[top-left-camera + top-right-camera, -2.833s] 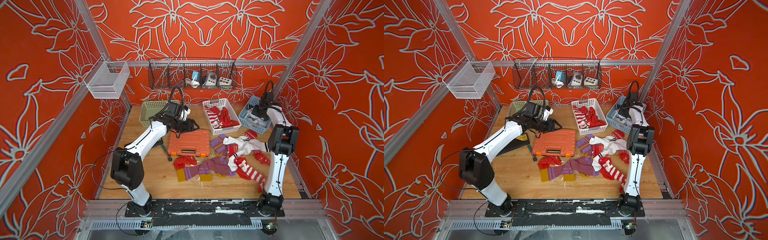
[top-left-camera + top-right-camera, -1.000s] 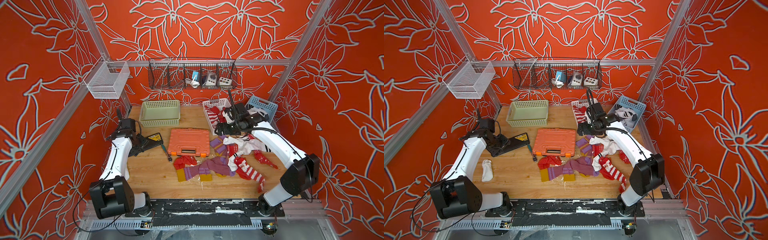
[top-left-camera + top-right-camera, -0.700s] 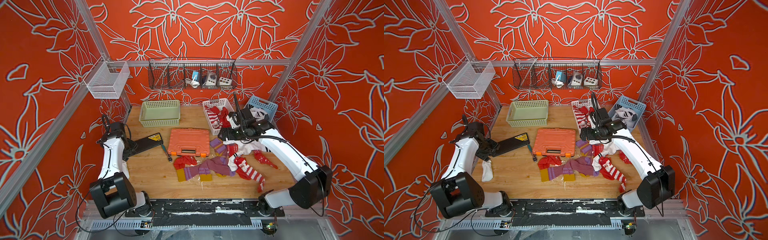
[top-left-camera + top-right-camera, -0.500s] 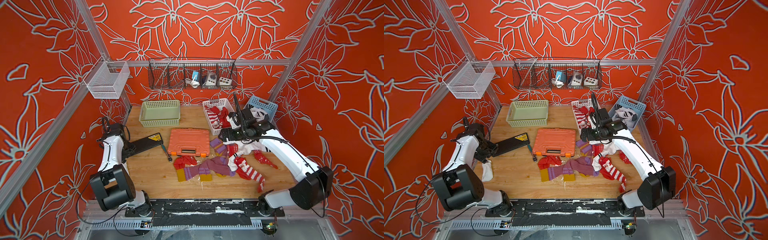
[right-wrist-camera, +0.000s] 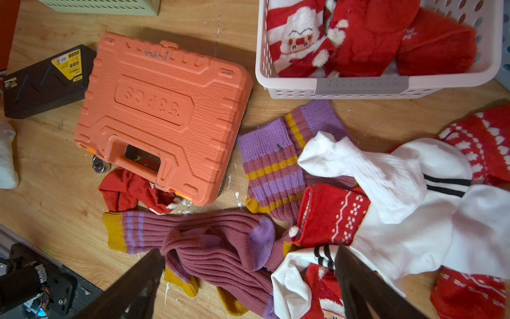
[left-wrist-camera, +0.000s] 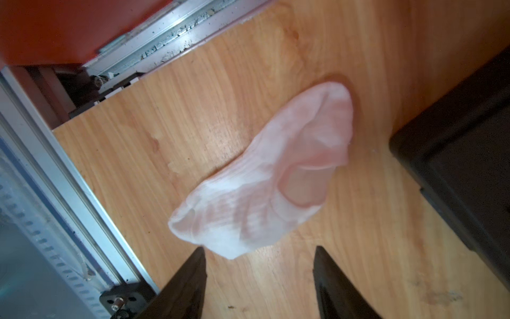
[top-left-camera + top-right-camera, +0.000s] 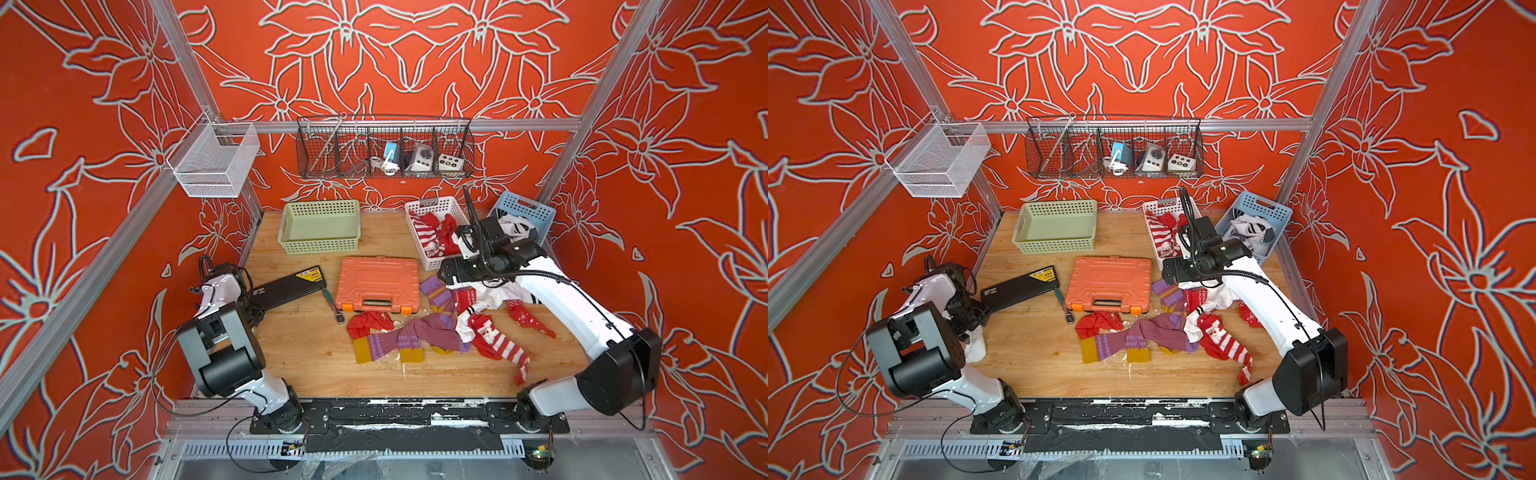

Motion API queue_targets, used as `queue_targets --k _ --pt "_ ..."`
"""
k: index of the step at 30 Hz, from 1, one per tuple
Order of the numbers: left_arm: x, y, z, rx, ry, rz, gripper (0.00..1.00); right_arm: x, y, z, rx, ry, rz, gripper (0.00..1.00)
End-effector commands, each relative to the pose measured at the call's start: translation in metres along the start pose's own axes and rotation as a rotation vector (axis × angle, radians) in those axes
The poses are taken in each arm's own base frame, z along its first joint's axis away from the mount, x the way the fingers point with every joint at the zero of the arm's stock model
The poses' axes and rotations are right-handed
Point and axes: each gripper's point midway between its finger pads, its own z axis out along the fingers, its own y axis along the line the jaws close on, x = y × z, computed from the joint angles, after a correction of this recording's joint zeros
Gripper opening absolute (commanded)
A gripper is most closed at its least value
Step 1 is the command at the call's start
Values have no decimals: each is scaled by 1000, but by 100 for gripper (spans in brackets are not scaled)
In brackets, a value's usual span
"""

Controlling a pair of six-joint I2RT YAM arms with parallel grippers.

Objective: Sort the socks into the basket by color
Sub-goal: Pick up the sock at the corner of the board.

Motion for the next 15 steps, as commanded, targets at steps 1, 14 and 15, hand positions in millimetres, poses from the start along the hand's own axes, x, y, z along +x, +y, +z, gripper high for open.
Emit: queue_targets --k 1,14,15 --pt "-4 5 10 -18 4 -3 60 -4 -6 -2 33 7 -1 98" --pt "-2 -8 33 33 58 -9 4 -14 -6 -1 41 -1 -7 88" --pt "-2 -9 32 38 58 -15 0 -14 -6 -1 41 2 -7 88"
